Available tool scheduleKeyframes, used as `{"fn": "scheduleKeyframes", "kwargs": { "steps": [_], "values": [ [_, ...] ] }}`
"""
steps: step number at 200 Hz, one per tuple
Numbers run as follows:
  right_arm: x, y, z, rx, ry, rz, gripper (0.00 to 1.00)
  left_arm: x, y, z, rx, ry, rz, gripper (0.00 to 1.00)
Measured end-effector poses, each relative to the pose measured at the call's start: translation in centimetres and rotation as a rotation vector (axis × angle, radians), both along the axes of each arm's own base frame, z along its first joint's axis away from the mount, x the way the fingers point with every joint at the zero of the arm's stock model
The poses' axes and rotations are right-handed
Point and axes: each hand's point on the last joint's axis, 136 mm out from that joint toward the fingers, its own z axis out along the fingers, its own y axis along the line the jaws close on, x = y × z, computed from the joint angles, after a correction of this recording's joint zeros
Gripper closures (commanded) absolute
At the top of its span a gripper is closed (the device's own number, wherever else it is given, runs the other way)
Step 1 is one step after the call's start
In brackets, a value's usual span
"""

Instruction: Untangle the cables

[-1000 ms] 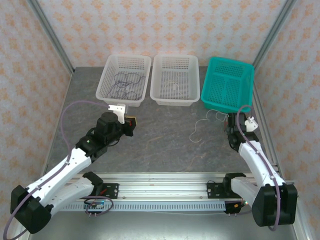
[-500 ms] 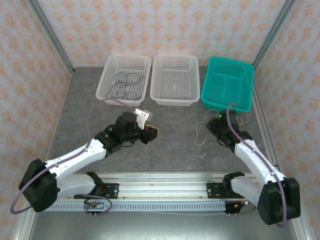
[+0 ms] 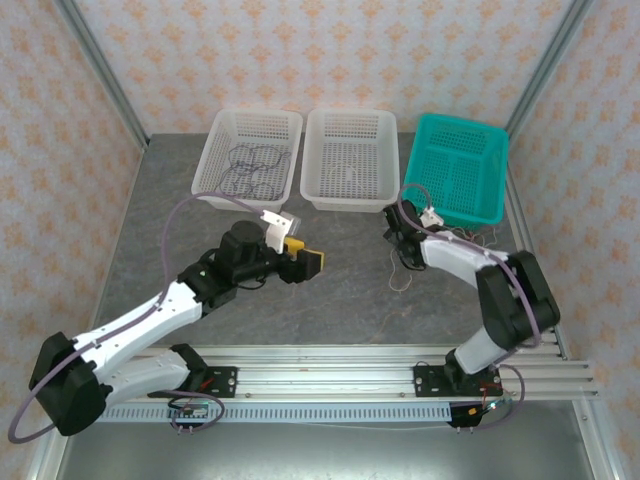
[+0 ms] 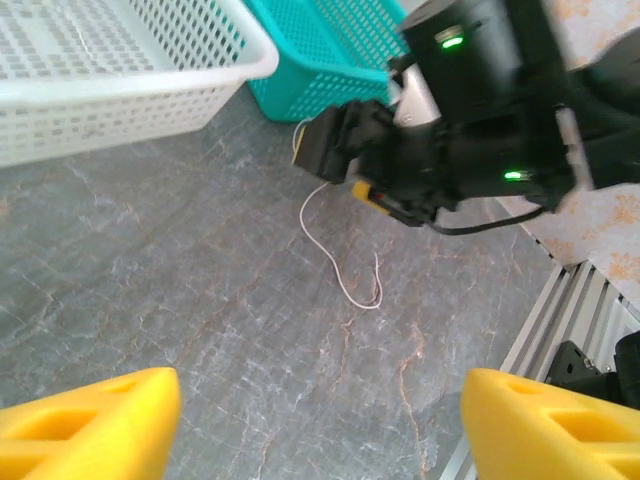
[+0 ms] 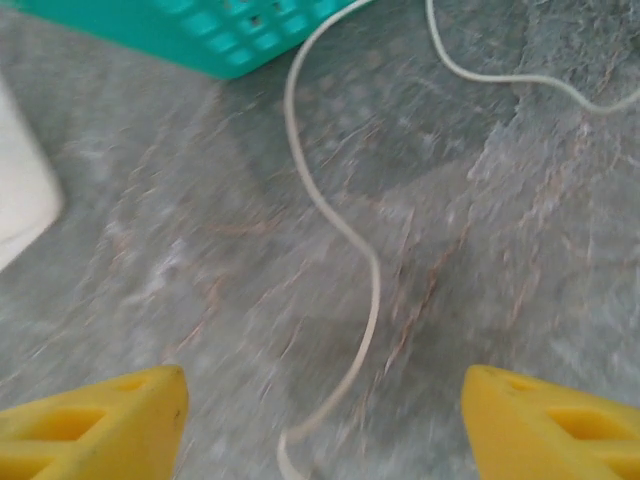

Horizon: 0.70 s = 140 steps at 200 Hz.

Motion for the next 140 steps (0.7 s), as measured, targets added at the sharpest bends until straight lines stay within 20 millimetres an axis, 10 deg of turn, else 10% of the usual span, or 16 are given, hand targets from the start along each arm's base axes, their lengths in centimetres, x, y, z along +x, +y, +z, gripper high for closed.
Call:
{"fn": "scheduleKeyframes", "kwargs": {
  "steps": [25,71,140],
  "values": [
    [0.7,-1.0,-1.8,-0.007,0.003,-0.038,1.00,-0.5,1.0,1.0,-0.011,-0.030,0.023,0.14],
    [-0.9,2.7,-1.0,0.147,-0.039,0.187,1.00,-0.8,1.9,0.4,0.000,-0.001,0.063,0.05],
    [-4.8,10.8,20.0,0.391,-0.421,0.793,1.00,0.0,-0.4,4.5,-0.018,-0.048,-0.026,0.08]
  ]
}}
